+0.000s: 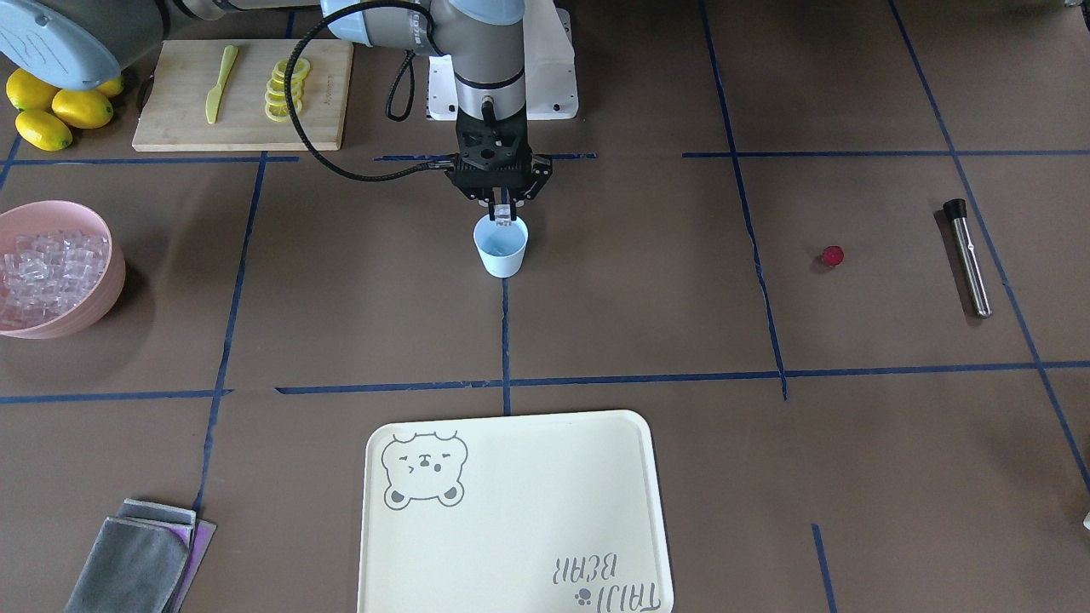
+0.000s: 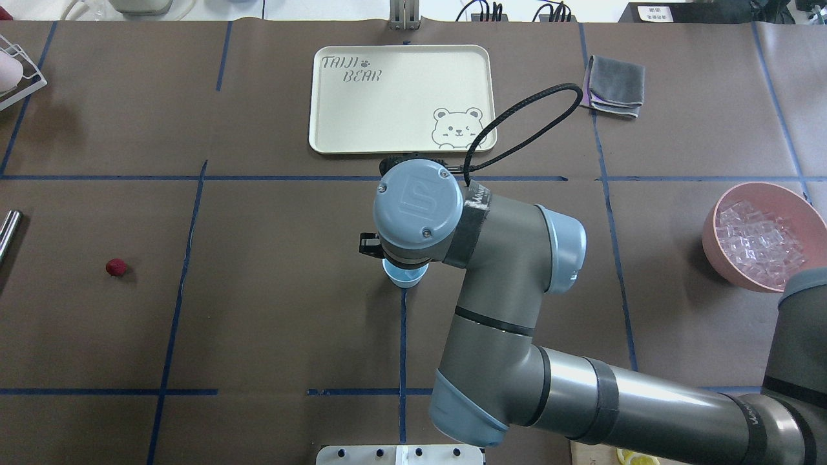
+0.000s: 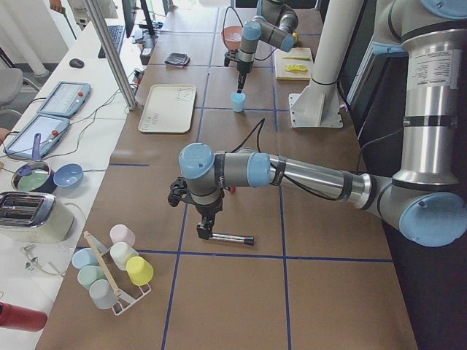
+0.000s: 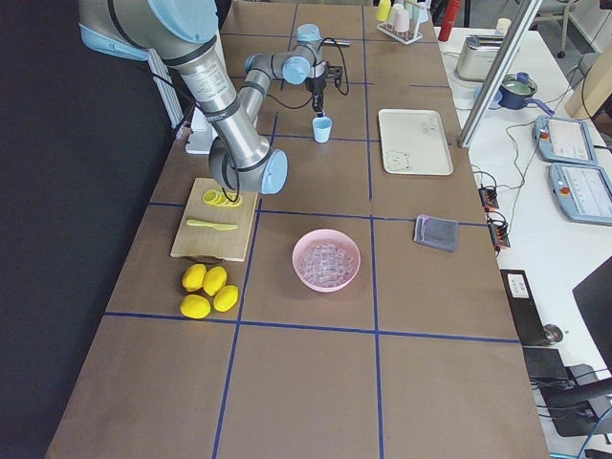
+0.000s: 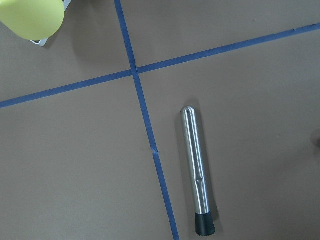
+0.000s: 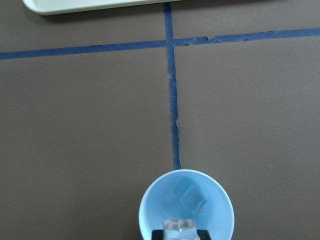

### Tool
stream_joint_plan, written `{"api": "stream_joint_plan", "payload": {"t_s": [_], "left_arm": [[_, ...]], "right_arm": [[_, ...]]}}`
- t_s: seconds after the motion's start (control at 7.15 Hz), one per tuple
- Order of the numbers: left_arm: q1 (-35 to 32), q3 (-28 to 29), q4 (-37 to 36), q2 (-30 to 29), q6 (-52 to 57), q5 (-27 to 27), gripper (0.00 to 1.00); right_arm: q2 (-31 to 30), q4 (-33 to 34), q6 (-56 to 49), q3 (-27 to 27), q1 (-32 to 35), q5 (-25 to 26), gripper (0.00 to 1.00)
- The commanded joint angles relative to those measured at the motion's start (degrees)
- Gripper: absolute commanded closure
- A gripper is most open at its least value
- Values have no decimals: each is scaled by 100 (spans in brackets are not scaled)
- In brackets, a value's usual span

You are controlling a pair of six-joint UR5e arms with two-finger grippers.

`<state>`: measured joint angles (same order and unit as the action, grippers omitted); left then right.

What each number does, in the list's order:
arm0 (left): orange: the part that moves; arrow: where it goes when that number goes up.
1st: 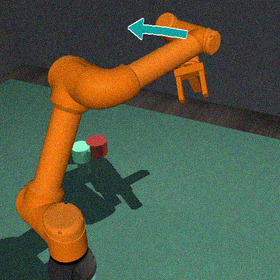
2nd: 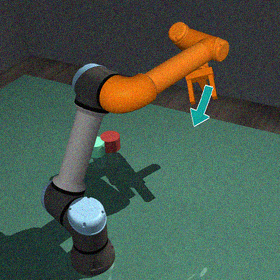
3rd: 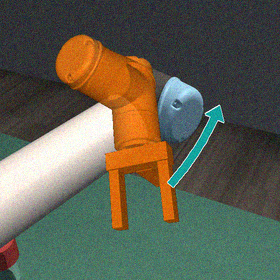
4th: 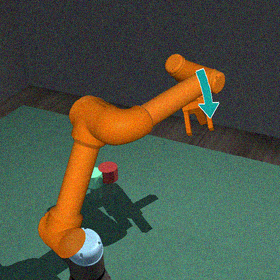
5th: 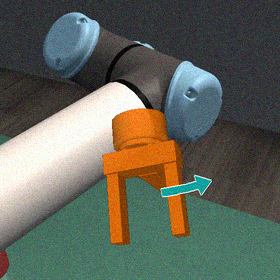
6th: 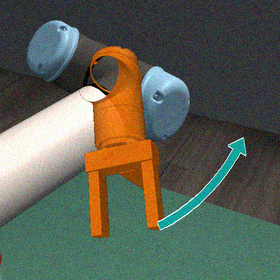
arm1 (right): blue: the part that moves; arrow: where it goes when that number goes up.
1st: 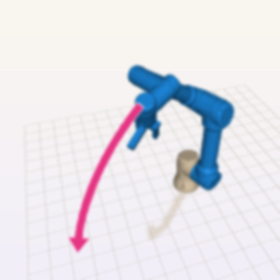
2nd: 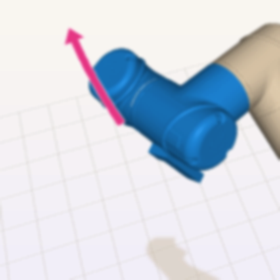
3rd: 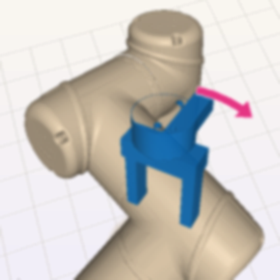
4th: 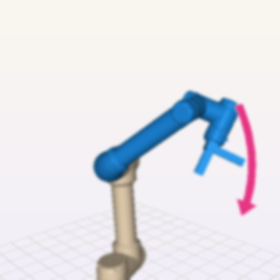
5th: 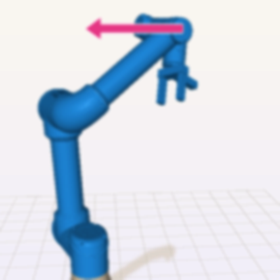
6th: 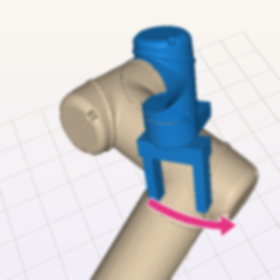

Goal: Mash ice and strawberries in cup
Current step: 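Carry the ice cube over the light-blue cup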

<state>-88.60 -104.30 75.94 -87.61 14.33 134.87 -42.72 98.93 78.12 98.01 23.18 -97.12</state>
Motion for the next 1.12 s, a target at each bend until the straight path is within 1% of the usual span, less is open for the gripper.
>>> {"api": "stream_joint_plan", "payload": {"t_s": [0.0, 0.14, 0.28, 0.42, 0.7, 0.84, 0.98], "left_arm": [[0, -2, 0, 7, 0, 5, 0], [0, -2, 0, 7, 0, 5, 0], [0, -2, 0, 7, 0, 5, 0], [0, -11, 0, 7, 0, 5, 0], [0, -2, 0, 7, 0, 5, 0], [0, -2, 0, 7, 0, 5, 0], [0, -2, 9, 7, 0, 5, 0]], "right_arm": [[27, 12, 28, -106, -24, 53, 90], [1, 12, 20, -115, -15, 201, 89], [-17, 12, 20, -133, -15, 220, 49], [-86, 3, -7, -89, -24, 307, 1], [-78, -14, -42, -89, -24, 308, 0], [-87, -6, -120, -54, 98, 256, 0], [-287, -6, -452, 120, 421, 55, 0]]}}
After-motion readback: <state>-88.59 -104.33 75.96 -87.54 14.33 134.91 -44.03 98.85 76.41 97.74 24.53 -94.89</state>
